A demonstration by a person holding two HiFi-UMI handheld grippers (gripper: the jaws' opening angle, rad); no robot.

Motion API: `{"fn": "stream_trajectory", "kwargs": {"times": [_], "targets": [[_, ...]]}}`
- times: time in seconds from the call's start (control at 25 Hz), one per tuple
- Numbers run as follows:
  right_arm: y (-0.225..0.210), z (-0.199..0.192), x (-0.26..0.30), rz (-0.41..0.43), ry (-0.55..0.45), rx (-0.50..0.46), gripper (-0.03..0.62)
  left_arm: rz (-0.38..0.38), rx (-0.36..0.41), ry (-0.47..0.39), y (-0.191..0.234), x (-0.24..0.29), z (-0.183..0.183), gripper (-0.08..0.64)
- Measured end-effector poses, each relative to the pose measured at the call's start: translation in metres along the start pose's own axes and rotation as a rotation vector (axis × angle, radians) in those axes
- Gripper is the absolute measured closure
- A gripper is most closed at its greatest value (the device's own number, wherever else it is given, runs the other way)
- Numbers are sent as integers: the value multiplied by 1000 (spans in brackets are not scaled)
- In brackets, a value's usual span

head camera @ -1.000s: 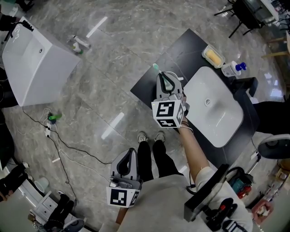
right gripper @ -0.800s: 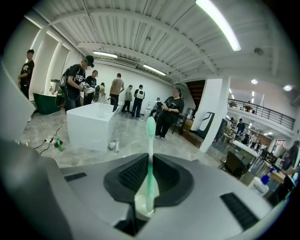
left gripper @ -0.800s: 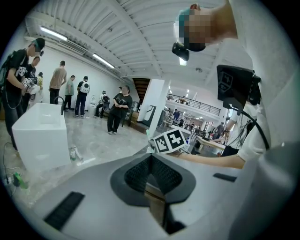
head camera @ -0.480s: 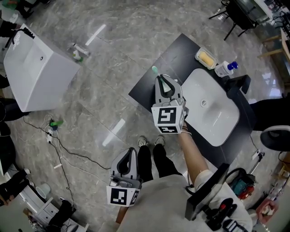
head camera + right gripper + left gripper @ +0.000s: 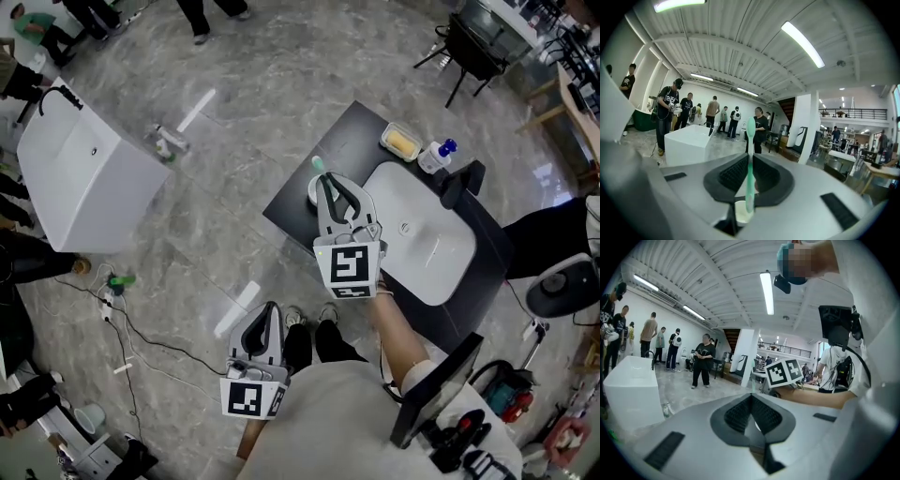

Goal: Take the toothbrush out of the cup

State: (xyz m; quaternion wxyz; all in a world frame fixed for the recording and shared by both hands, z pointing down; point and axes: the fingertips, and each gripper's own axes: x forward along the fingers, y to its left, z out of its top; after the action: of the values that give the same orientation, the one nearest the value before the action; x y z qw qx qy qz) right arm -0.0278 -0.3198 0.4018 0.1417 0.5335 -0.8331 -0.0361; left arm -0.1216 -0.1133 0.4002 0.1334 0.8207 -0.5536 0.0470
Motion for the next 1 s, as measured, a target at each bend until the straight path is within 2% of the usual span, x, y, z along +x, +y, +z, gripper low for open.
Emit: {"fn": "stream_trajectory", "kwargs": {"times": [0.2,0.36,0.56,0.72,1.0], "targets": [[0,18,-35,5,-50,11,558,-21,30,-40,-10,-4,14,555],[6,30,-60,22,-97,-37,558,-31,43,-63,-15,-7,21,556],[14,29,-89,30,-87,15,558,-44,59,-80,-25,-12,26,556],[17,42,-114,44,-158,-51,558,-49,76,-85,-33,-18,25,556],[32,42,-154,62,-141,-70,558,-67,101,-127,-43,-27,34,556]]}}
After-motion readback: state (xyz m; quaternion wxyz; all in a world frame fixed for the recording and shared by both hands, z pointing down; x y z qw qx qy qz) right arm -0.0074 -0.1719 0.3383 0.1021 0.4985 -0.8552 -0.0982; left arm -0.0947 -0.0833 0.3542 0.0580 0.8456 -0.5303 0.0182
